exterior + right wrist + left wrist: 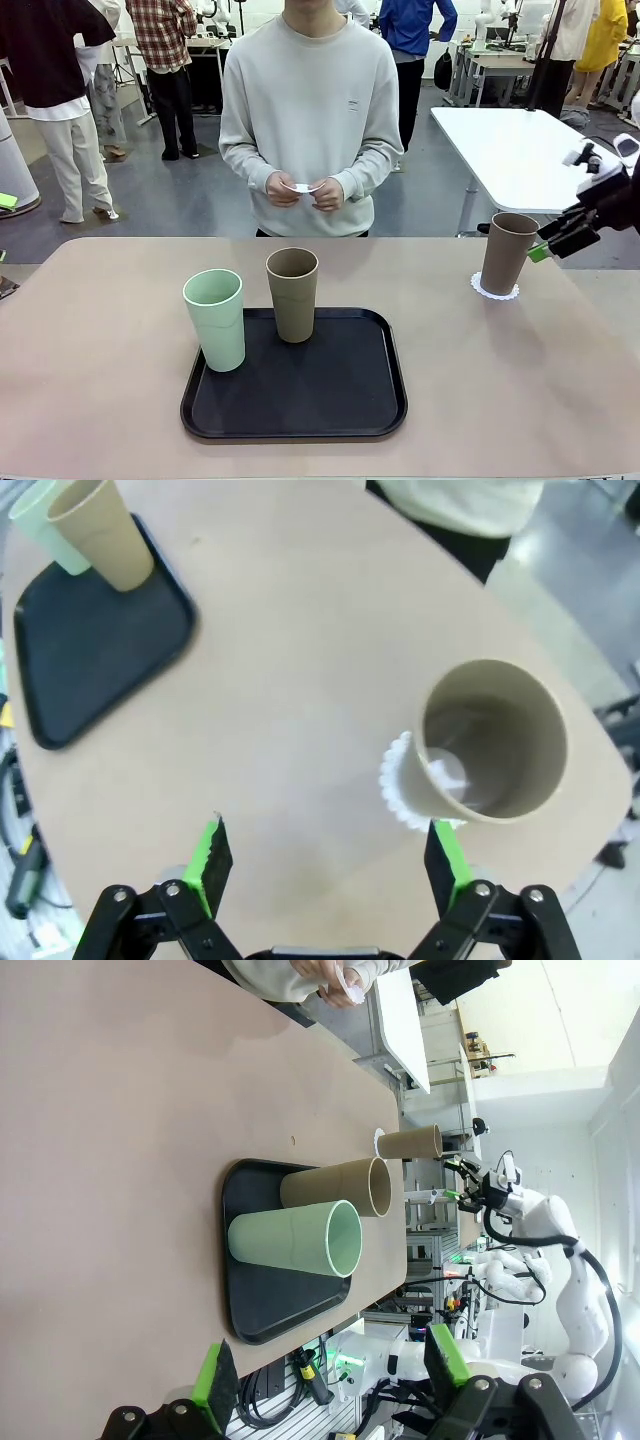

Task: Place coasters on the table and set cups on them.
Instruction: Pick up one Reusable plastic cup and place it on a coaster set by the human.

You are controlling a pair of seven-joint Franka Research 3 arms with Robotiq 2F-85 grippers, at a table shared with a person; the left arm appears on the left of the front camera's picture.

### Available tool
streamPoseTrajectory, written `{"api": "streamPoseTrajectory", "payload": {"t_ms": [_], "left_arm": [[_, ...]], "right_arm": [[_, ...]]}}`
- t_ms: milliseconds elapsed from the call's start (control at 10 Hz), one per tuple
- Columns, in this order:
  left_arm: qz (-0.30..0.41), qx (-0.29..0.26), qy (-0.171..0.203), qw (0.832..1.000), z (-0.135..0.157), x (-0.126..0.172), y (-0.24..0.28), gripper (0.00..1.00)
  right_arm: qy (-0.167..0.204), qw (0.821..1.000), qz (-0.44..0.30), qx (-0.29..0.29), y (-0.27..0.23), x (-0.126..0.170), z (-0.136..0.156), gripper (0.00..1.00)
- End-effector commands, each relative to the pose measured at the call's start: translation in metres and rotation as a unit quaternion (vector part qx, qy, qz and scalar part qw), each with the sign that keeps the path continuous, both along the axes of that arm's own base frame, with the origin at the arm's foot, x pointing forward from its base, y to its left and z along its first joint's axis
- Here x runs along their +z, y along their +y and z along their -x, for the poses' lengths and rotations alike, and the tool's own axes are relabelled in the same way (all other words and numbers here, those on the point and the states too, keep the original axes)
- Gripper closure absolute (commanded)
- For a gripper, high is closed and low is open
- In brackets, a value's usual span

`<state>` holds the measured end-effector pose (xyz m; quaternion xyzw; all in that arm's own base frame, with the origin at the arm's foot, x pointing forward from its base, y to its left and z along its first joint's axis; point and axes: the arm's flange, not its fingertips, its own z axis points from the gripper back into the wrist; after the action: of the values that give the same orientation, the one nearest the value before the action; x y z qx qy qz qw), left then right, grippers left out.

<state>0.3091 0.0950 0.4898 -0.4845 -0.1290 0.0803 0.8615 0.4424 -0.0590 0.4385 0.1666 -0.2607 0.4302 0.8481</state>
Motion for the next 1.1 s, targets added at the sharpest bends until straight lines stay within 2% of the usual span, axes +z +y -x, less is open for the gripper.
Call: {"api": "streamPoseTrajectory", "payload": {"t_ms": [0,200,400,500,600,700,800,900,1000], "left_arm": [[0.007,-0.002,-0.010,1.000,0.002,-0.002,0.001,0.00],[0.007,-0.002,-0.010,1.000,0.002,-0.002,0.001,0.00],[0.007,-0.002,-0.010,1.000,0.002,-0.002,0.001,0.00],[0.007,-0.002,-0.010,1.000,0.002,-0.002,0.001,0.00],[0.007,-0.002,-0.010,1.000,0.002,-0.002,0.001,0.00],[0.007,-0.002,-0.010,1.000,0.002,-0.002,0.001,0.00],[0.007,-0.002,-0.010,1.000,0.002,-0.002,0.001,0.00],[0.007,-0.002,-0.010,1.000,0.002,-0.002,0.001,0.00],[0.007,-0.002,-0.010,1.000,0.002,-0.002,0.001,0.00]], "right_arm": [[0.031,0.999,0.037,-0.014,0.024,0.022,0.014,0.00],[0.033,0.994,0.090,-0.058,0.048,0.047,0.023,0.00],[0.054,0.982,0.150,-0.104,0.066,0.064,0.022,0.00],[0.080,0.966,0.201,-0.143,0.074,0.067,0.022,0.00],[0.089,0.948,0.239,-0.191,0.077,0.071,0.020,0.00],[0.121,0.939,0.257,-0.196,0.082,0.070,0.021,0.00],[0.126,0.936,0.253,-0.208,0.084,0.071,0.018,0.00],[0.132,0.942,0.222,-0.215,0.082,0.066,0.007,0.00],[0.090,0.942,0.253,-0.202,0.074,0.065,0.025,0.00]]}}
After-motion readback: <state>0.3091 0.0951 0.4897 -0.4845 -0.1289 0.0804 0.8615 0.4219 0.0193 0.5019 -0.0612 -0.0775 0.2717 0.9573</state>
